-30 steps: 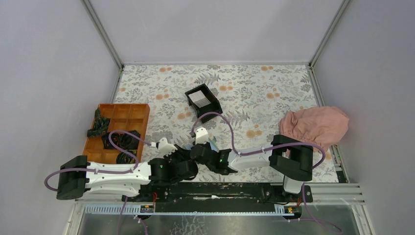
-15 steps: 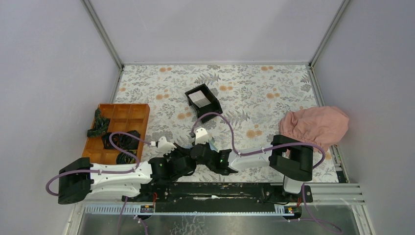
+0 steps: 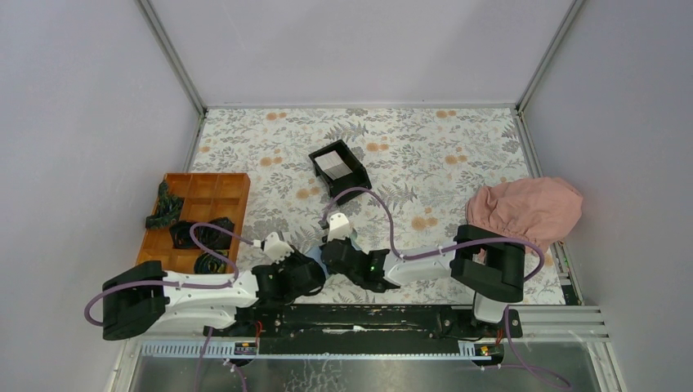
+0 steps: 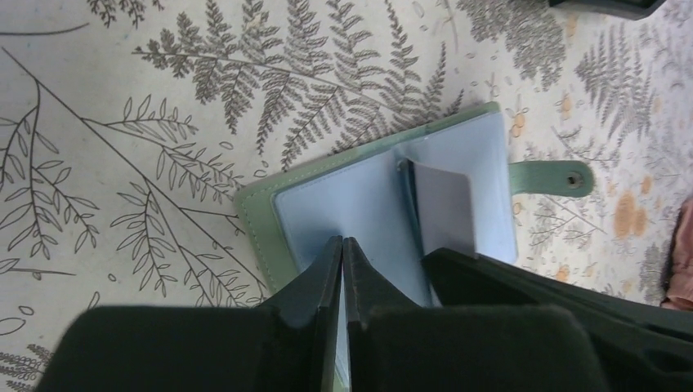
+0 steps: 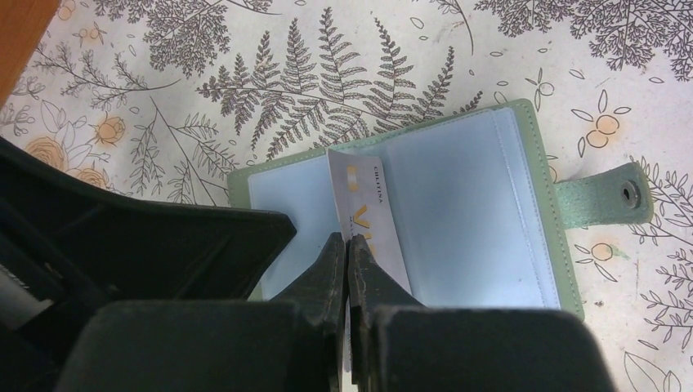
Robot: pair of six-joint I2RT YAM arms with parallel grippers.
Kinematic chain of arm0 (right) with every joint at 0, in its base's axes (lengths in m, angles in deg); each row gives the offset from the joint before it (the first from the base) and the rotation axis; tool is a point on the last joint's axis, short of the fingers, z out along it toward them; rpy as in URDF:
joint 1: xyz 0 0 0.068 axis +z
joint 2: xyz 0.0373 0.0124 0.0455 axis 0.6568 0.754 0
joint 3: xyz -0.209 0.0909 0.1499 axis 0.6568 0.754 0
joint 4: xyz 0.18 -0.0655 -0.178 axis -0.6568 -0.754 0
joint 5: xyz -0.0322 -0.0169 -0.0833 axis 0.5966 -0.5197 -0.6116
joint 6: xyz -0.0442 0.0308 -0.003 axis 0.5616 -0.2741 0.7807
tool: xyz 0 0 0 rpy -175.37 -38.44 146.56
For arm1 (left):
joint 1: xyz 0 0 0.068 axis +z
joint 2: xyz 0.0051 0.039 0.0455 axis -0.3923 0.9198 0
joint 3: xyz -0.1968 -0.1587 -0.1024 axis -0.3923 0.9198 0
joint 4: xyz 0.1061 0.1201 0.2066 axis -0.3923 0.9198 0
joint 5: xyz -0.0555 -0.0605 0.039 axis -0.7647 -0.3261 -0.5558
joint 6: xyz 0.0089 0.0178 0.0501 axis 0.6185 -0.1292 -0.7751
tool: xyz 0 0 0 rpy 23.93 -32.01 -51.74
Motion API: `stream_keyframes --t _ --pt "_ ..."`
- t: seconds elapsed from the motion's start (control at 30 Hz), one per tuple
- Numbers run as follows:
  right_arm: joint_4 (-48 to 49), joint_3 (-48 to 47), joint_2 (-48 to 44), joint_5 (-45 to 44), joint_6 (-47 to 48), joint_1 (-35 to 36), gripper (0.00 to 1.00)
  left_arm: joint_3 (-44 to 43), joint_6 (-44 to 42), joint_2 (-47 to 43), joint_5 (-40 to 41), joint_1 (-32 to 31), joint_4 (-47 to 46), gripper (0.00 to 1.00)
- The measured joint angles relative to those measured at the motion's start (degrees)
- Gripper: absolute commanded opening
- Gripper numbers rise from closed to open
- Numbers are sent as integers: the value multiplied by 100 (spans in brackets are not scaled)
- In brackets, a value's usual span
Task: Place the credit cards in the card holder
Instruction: Open the card holder at the center of the board.
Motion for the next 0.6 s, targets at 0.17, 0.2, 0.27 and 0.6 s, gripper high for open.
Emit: stream_keyframes --t 0.17,0.2,0.27,0.6 --pt "111 160 -153 212 -66 -153 0 7 101 282 -79 0 -105 9" --pt "131 199 -192 269 -87 -199 0 -9 118 345 -76 0 -138 9" --pt "179 278 -267 358 -129 -284 0 -59 118 494 -52 0 -216 9" --pt "254 758 -525 745 -326 -848 0 -407 -146 1244 103 133 -560 5"
